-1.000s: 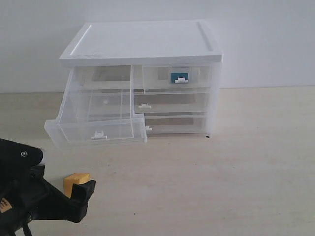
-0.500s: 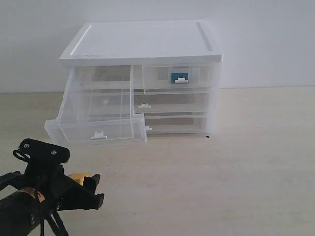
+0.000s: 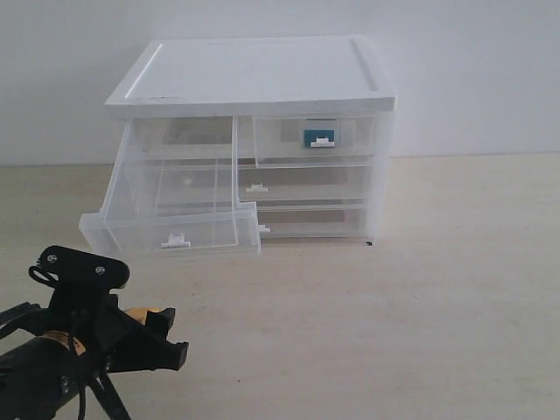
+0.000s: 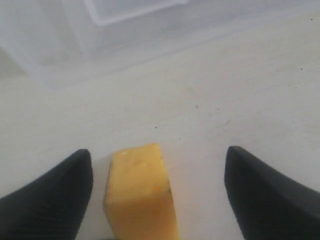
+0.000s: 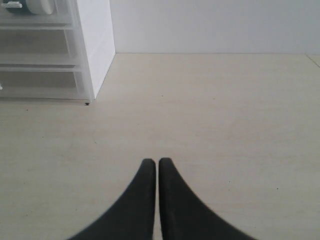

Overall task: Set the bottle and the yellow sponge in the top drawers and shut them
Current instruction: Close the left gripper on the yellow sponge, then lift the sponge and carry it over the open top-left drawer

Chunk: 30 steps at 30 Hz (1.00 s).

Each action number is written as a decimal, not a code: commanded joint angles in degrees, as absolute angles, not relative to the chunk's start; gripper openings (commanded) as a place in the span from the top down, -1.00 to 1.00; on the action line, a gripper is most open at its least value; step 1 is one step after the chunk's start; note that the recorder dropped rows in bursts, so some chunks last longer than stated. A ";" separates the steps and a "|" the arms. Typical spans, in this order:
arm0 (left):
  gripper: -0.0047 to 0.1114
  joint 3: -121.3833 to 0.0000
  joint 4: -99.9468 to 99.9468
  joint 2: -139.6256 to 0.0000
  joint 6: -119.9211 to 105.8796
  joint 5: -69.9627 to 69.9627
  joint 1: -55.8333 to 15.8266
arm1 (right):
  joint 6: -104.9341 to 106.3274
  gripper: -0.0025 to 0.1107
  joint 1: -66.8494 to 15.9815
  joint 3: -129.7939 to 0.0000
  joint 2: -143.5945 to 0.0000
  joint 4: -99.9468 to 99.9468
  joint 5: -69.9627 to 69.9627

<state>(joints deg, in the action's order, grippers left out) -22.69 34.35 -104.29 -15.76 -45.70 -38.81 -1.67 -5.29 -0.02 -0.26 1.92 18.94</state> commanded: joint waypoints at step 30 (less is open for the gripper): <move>0.85 -28.01 35.09 -101.41 -19.80 -26.36 -35.90 | -1.48 0.96 -5.16 0.00 0.00 1.80 18.45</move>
